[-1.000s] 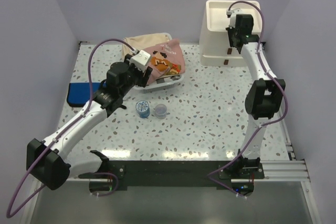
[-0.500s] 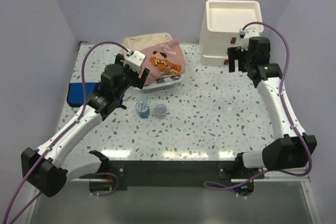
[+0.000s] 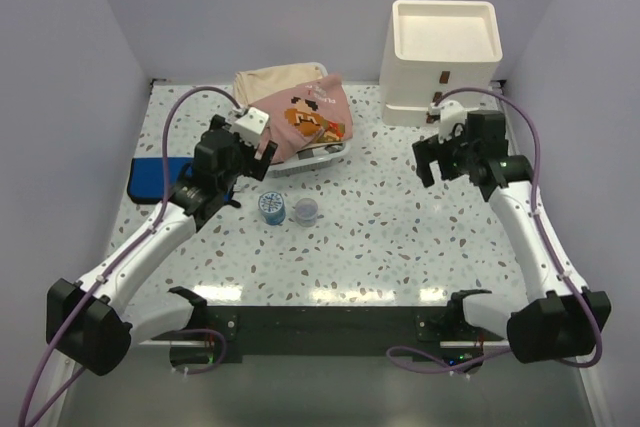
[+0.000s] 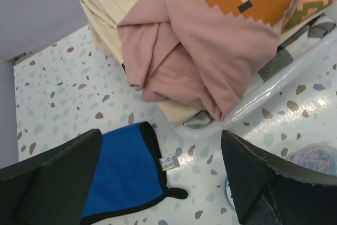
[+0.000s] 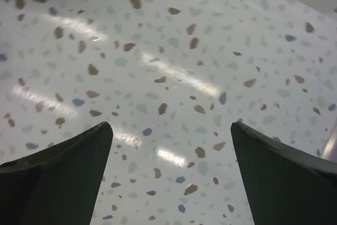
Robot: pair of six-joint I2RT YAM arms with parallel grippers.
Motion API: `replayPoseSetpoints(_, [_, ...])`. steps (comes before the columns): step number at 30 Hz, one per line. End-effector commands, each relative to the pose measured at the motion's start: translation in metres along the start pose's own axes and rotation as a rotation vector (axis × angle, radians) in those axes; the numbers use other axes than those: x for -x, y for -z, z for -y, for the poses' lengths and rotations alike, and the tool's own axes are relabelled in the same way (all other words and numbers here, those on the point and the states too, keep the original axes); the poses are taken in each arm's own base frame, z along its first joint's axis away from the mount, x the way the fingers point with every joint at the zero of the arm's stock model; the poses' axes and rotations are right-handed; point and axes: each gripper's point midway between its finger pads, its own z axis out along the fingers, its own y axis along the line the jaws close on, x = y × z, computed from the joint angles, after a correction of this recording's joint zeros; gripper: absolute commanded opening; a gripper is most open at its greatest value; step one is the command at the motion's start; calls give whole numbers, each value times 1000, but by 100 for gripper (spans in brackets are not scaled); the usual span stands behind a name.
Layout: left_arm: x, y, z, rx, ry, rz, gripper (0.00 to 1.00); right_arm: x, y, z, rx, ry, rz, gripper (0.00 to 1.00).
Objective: Sort the stationery into containers
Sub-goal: Pick up the stationery from the center of the board.
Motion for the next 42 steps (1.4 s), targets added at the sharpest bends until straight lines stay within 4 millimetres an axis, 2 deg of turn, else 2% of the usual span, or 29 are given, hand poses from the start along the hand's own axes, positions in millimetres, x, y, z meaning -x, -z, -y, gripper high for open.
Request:
replayPoseSetpoints(1, [-20,11,1,-25,-4,-61,100,-3,-1,-112,526,360,149,99])
replayPoseSetpoints(2, [-20,15,3,-42,-2,-61,100,-6,-13,-121,539,381,131,99])
replayPoseSetpoints(3, [-22,17,2,-44,1,-69,100,1,-20,-144,579,430,149,99])
replayPoseSetpoints(4, [-28,20,3,-51,1,-89,100,2,-25,-154,616,461,145,97])
replayPoseSetpoints(5, [-28,23,2,-57,5,-88,100,-4,-37,-174,687,488,106,97])
replayPoseSetpoints(6, [-32,26,0,-58,7,-104,100,10,-40,-182,697,519,146,97])
replayPoseSetpoints(7, [-31,29,-2,-55,10,-101,100,15,-44,-190,718,542,160,98])
replayPoseSetpoints(8, [-32,30,-5,-47,14,-104,100,8,-57,-205,752,581,133,98])
replayPoseSetpoints(9, [-37,31,-10,-29,20,-116,100,17,-61,-210,759,650,162,99])
replayPoseSetpoints(11, [-38,35,-17,-3,28,-115,100,12,-71,-227,811,707,146,99])
replayPoseSetpoints(12, [-42,36,-22,14,36,-123,100,11,-86,-232,824,733,129,99])
replayPoseSetpoints(14, [-41,39,-34,45,60,-119,100,18,-94,-244,842,764,144,99])
replayPoseSetpoints(15, [-40,41,-37,53,68,-120,100,13,-105,-249,860,776,131,99])
replayPoseSetpoints(18, [-41,44,-50,88,89,-122,100,16,-112,-268,895,832,150,99])
replayPoseSetpoints(19, [-42,45,-52,95,91,-122,100,10,-120,-274,911,836,131,99])
replayPoseSetpoints(21, [-41,48,-56,111,93,-120,100,8,-121,-289,945,855,125,99])
replayPoseSetpoints(23, [-41,49,-57,115,90,-123,100,-3,-124,-304,992,875,94,99])
replayPoseSetpoints(26, [-40,49,-58,119,92,-121,100,-10,-127,-316,1023,889,75,99])
replayPoseSetpoints(32, [-37,46,-58,117,104,-115,100,-21,-135,-320,1035,909,27,99])
replayPoseSetpoints(35, [-36,45,-58,114,117,-115,100,-26,-138,-319,1039,915,5,91])
replayPoseSetpoints(36, [-34,44,-59,113,121,-112,100,-26,-139,-318,1040,919,0,84])
replayPoseSetpoints(38, [-34,43,-58,110,128,-112,100,-25,-139,-319,1041,919,-4,77])
replayPoseSetpoints(40, [-34,41,-59,109,131,-112,100,-31,-141,-318,1046,916,-33,62])
replayPoseSetpoints(41, [-34,41,-59,109,139,-112,100,-25,-140,-319,1047,923,-28,54])
replayPoseSetpoints(42, [-35,41,-59,107,139,-113,100,-29,-136,-317,1062,929,-57,41])
